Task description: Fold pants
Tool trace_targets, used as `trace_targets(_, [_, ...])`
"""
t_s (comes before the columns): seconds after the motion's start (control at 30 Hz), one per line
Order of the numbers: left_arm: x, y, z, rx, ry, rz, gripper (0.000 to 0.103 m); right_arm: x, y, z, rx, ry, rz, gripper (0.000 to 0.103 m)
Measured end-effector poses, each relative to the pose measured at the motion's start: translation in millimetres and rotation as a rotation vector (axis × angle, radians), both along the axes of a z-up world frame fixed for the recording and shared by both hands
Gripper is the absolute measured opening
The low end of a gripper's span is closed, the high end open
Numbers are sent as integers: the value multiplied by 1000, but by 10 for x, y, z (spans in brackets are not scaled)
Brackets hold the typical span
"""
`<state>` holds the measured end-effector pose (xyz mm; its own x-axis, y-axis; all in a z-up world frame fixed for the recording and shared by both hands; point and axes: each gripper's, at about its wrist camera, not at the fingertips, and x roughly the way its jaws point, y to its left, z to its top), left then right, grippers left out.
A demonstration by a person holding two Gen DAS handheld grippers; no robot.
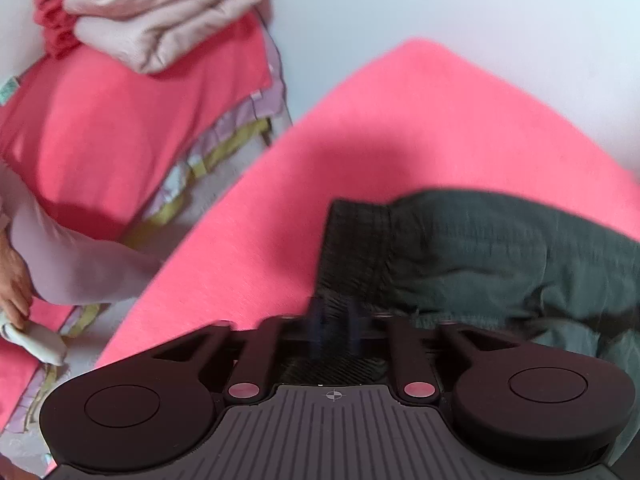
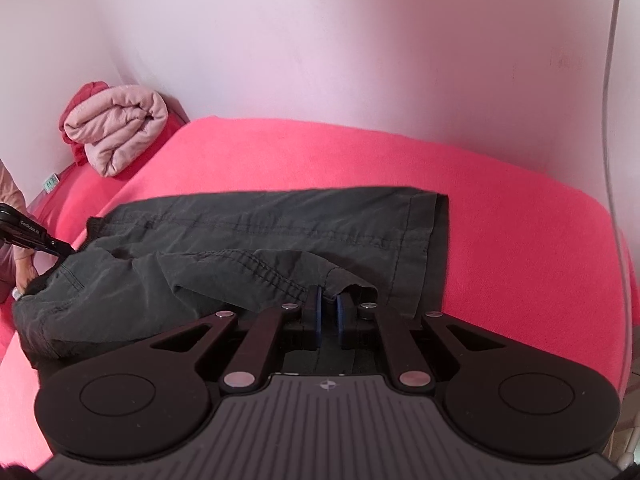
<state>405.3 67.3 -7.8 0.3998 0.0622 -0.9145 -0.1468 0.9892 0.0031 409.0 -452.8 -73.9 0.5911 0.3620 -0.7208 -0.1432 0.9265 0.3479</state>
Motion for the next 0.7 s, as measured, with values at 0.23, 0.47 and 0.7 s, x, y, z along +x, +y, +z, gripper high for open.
trace_targets(0.23, [-9,-64,207,-5,-50,-16,58,72,-86,182,21,-65,-34,10])
trace_targets(0.47, [197,-87,400,-21,-128,2,52,323,-163,318,24,-144,-72,9])
trace_targets(0.7, [440,-62,477,-35,-166,39,49,489,-246,287,47,-175,-123,9])
